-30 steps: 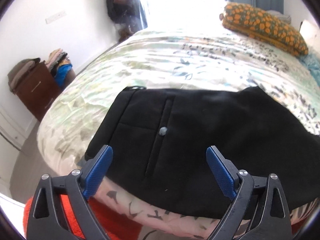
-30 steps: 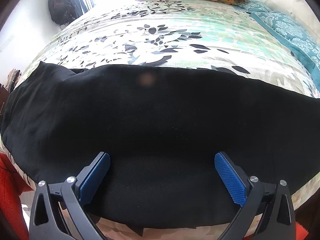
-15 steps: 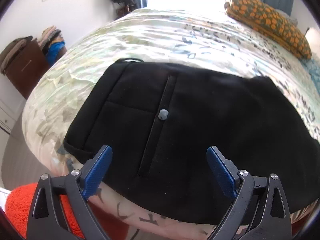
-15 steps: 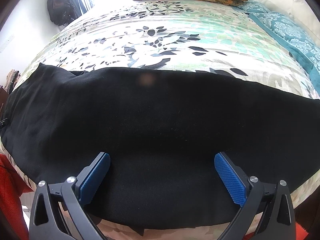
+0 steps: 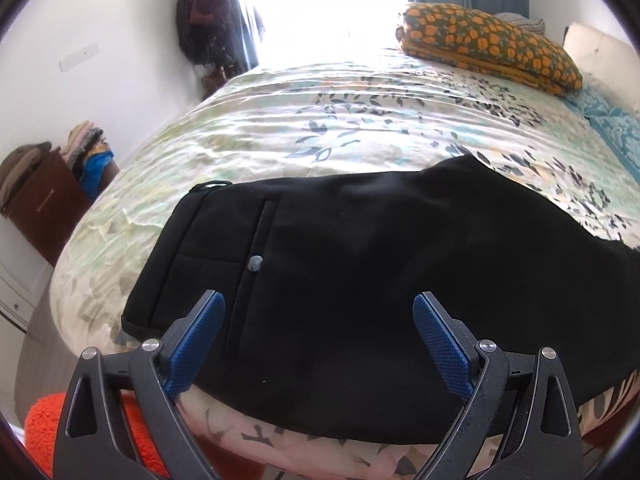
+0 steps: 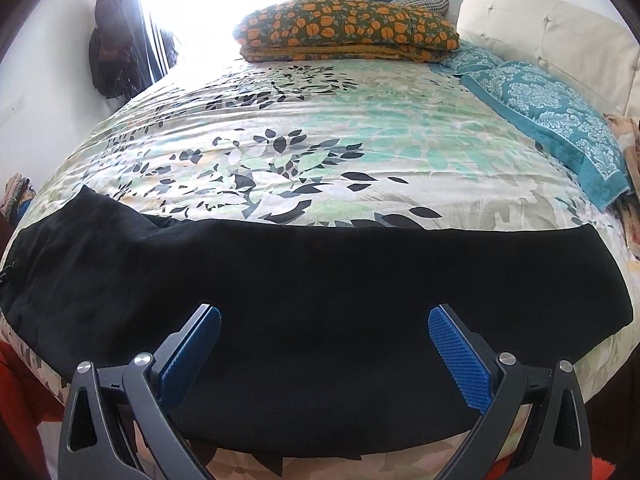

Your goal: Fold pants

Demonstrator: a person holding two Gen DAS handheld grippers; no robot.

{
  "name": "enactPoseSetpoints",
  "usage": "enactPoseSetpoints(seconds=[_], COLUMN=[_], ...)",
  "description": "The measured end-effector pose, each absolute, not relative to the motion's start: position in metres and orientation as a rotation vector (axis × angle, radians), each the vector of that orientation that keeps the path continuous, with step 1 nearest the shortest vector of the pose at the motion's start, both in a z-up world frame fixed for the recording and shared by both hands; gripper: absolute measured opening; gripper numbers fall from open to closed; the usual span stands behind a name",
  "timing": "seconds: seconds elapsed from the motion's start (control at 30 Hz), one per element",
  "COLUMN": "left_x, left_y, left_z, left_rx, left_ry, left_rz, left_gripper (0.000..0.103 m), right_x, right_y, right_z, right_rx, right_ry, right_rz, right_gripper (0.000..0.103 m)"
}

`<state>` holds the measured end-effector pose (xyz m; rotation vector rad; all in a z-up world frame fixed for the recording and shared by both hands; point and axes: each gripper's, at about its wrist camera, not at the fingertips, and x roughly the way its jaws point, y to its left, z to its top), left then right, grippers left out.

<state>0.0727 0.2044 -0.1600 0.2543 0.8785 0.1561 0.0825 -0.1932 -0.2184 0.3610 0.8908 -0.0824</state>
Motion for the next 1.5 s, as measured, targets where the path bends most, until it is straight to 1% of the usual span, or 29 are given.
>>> enactPoseSetpoints(seconds=[0.3,0.97,1.5], left_x=[0.074,0.074,0.076], left_y=[0.204,0.207,0.197], left_z=[-0.16,-0.158,-0.162], left_rx=[0.252,0.214,0.22], left_ry=[0.883,0.879,0.891], left_rz=[0.167,0.186,0.164], left_gripper=[0.096,0.096,0.096], right_x=[0.074,0.071,0.072], right_y=[-0.205,-0.205,-0.206], right_z=[-0.213,-0.206,-0.208], right_rx=[0.398,0.387,0.386], right_ry=[0.86,0.82,0.827], right_rz=[-0.104,-0.105,-0.1], right_gripper=[0.103,0.103,0.103])
